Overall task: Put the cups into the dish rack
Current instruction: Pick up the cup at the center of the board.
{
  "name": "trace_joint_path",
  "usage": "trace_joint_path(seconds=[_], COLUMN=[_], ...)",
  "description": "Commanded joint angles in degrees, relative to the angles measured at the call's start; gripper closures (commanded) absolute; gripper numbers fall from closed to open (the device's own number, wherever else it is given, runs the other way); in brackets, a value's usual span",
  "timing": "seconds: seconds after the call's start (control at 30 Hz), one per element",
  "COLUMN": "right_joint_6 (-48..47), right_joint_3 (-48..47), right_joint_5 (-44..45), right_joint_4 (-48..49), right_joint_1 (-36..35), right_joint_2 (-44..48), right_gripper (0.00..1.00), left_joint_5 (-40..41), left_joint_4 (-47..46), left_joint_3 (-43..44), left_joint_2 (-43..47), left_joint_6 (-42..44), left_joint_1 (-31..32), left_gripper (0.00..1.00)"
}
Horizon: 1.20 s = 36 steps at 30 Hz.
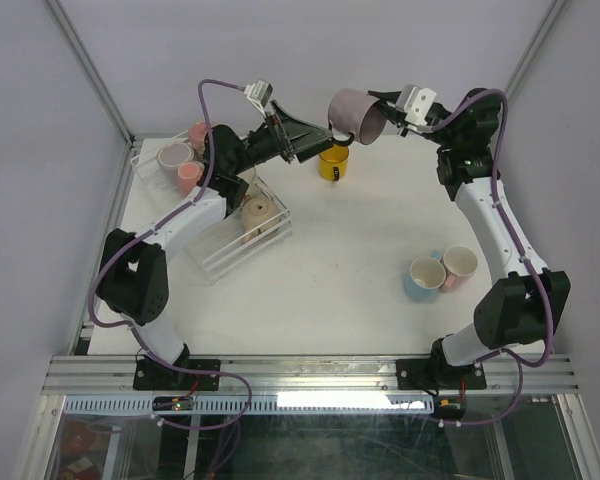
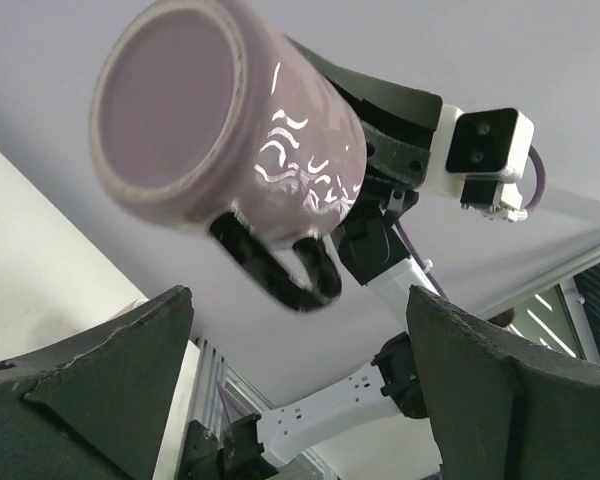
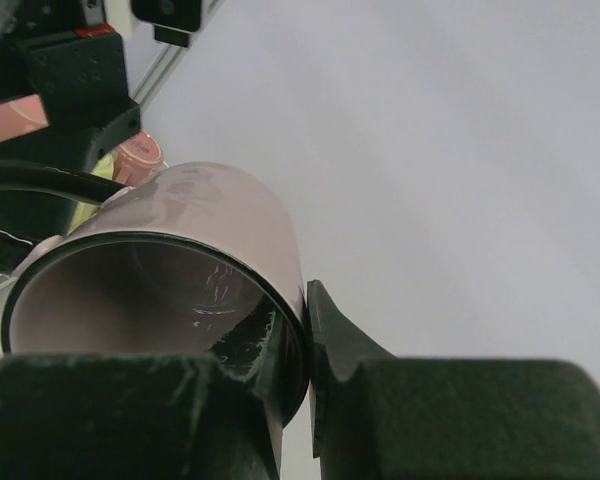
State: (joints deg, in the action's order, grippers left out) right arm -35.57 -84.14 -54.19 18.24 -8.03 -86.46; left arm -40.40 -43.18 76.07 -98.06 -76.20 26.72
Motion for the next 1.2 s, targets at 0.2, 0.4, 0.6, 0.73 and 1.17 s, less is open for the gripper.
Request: trace_joint_path(seconds=[0.2,0.4,0.6,0.73,1.17], right_joint_6=[-6.3,-7.9,-8.6,-9.2,-9.6], right_joint_3=[1.6,3.4,4.4,5.4,10.1], right_joint_5=[0.0,0.0,0.2,0.5,3.0], right_joint_4=[7.6,7.7,7.7,7.8,9.6], right_joint_1=[-3.5,-4.3,-4.5,-4.6,-4.5], right_joint_2=[6.0,7.1,7.7,8.3,10.5], right_gripper=[1.00,1.00,1.00,0.87,0.20], left_joint_5=[-3.7,-3.4,-3.5,-3.1,2.2], left_joint_4=[-2.9,-9.2,-12.4,-13.1,-15.7], left_joint_3=[7.1,7.0,6.8,5.9,-3.7], left_joint_2=[-4.0,-5.6,-6.3,-5.8,2.2], left_joint_6=[-1.1,-5.9,-7.4,-6.3,0.4], left_joint_1=[4.1,4.4,4.4,4.3,0.3], left_gripper=[0.35,0.76,1.00,1.00,1.00])
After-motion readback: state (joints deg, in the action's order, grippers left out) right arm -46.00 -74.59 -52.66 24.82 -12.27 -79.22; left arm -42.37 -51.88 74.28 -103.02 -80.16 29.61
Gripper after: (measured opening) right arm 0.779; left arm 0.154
